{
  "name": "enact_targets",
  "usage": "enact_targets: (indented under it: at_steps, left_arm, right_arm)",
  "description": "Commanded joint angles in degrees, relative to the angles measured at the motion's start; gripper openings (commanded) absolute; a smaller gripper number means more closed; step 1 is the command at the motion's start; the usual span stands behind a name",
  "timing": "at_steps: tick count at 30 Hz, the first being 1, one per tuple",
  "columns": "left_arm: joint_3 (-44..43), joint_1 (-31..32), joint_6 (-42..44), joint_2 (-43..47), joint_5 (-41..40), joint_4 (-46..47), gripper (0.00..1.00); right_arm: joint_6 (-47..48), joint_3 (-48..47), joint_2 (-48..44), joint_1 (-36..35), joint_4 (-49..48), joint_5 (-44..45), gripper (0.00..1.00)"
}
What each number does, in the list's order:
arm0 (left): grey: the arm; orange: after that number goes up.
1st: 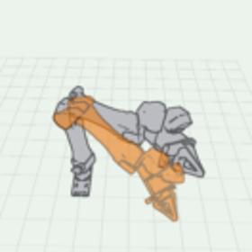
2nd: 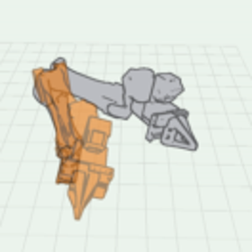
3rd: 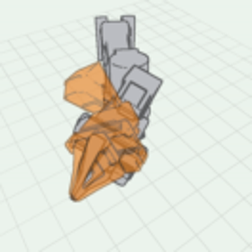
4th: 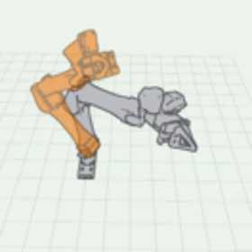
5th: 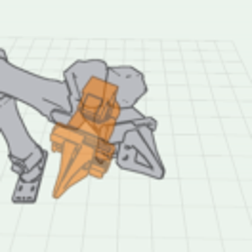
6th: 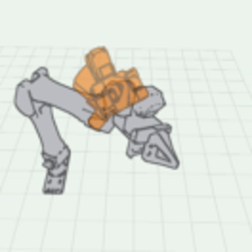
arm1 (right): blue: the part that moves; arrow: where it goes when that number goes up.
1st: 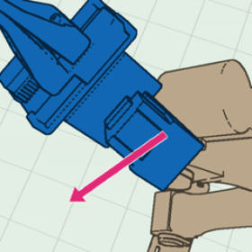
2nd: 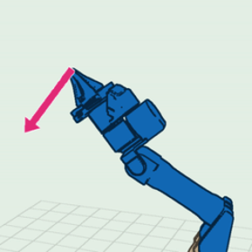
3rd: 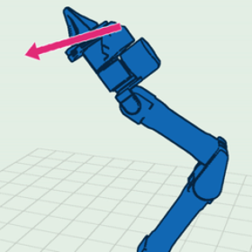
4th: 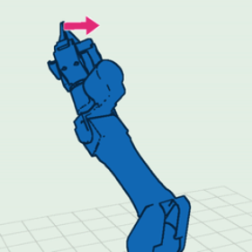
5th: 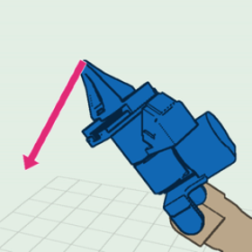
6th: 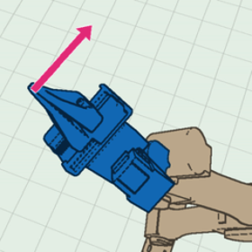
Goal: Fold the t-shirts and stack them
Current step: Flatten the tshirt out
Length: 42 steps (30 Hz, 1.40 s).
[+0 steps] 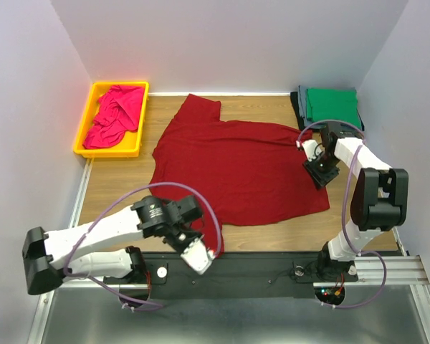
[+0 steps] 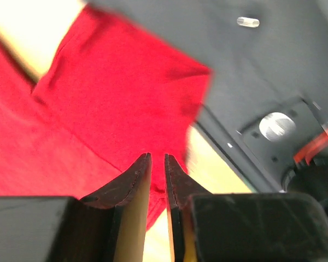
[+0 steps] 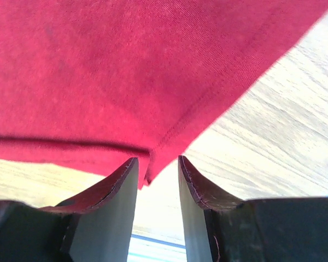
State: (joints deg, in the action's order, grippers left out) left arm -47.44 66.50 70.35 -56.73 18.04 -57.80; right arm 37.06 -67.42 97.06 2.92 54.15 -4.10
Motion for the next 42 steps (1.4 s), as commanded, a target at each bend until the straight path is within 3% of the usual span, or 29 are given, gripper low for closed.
enact_targets:
  at_steps: [1,5,7,12,21,27,29,33,36,39,42]
  left_arm:
    - [-1.16,-6.10,-8.89,-5.31,1.03,11.35,0.27]
    - [-0.99,-6.65,-11.11,-12.77,-1.95,17.63,0.25]
    - [-0.20,-6.47,-7.96,-15.07,-2.57,17.29,0.24]
    - [4.97,-2.71,6.61,-15.17,-0.82,7.29,0.24]
    - [5.52,0.30,19.63,-12.27,-3.36,-2.92,0.26]
    - [-1.50,0.12,19.21,-7.08,-1.35,-5.92,0.29]
    - [-4.32,-0.40,10.46,-6.55,-0.90,0.03,0.29]
    - [-7.31,-10.66,1.65,-11.63,1.01,8.74,0.29]
    - [-13.18,-26.98,-1.52,-18.93,5.49,10.34,0.29]
    - [-16.27,-33.96,-5.13,-23.86,8.40,11.66,0.29]
    - [-16.99,-39.33,-6.18,-25.27,9.12,13.32,0.29]
  right_arm:
    - [1.35,0.88,-3.63,-0.02,1.75,0.06,0.41]
    - [0.56,1.15,-2.93,-0.02,1.92,-0.82,0.41]
    - [0.56,1.15,-2.49,-0.02,1.75,-0.91,0.41]
    - [1.17,1.50,-1.17,0.07,1.83,-0.39,0.41]
    - [5.03,3.52,-3.36,0.33,3.94,2.16,0.41]
    - [7.06,4.40,-6.00,0.42,7.81,0.58,0.41]
    - [7.68,6.06,-7.14,0.42,8.60,0.76,0.41]
    - [7.95,9.58,-7.94,0.51,7.11,1.55,0.40]
    - [6.45,10.11,-6.97,0.51,4.57,1.11,0.37]
    - [7.14,10.29,-6.35,0.60,6.13,0.85,0.27]
    - [8.90,8.71,-11.07,1.91,9.30,-2.39,0.29]
